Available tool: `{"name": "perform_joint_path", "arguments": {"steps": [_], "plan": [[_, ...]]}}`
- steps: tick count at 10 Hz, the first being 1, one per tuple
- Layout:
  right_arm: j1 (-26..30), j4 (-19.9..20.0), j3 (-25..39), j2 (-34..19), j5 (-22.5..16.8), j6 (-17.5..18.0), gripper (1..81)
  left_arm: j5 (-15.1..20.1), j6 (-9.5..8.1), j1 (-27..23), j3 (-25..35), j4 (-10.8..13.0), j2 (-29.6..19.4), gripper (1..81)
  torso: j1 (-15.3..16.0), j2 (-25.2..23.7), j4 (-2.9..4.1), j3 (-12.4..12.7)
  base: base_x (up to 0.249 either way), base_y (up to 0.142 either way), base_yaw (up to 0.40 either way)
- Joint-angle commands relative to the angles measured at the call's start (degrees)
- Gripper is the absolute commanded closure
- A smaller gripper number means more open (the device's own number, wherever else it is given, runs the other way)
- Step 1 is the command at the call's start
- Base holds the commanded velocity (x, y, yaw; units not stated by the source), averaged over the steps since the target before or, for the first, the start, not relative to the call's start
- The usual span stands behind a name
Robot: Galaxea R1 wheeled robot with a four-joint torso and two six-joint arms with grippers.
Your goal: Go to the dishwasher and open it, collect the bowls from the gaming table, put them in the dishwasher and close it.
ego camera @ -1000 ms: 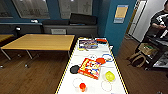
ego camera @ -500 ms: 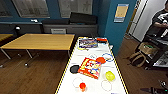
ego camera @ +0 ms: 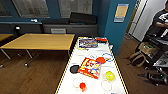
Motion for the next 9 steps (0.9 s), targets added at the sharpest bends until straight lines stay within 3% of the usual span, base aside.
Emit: {"name": "perform_joint_path", "arguments": {"steps": [1, 7, 8, 9], "plan": [[7.7, 0.7, -2.9, 1.5, -1.9, 1.7, 1.0, 3.6, -0.18, -0.4, 0.4, -0.7, -0.2, 1.0, 0.0, 0.0, 0.0, -2.1, 0.0, 0.0, 0.0], [10.8, 1.0, -5.2, 5.7, -2.0, 2.4, 1.0, 3.6, -0.26, -0.6, 0.4, -0.9, -0.2, 1.0, 0.0, 0.1, 0.0, -8.5, 0.0, 0.0, 0.0], [11.4, 1.0, -5.6, 6.4, -2.0, 2.4, 1.0, 3.3, -0.27, -0.6, 0.4, -1.0, -0.2, 1.0, 0.1, 0.1, 0.0, -6.9, 0.0, 0.0, 0.0], [11.7, 1.2, -5.8, 6.8, -1.9, 2.4, 1.0, 3.1, -0.35, -0.7, 0.4, -1.7, -0.1, 1.0, 0.1, 0.1, 0.0, -7.3, 0.0, 0.0, 0.0]]}}
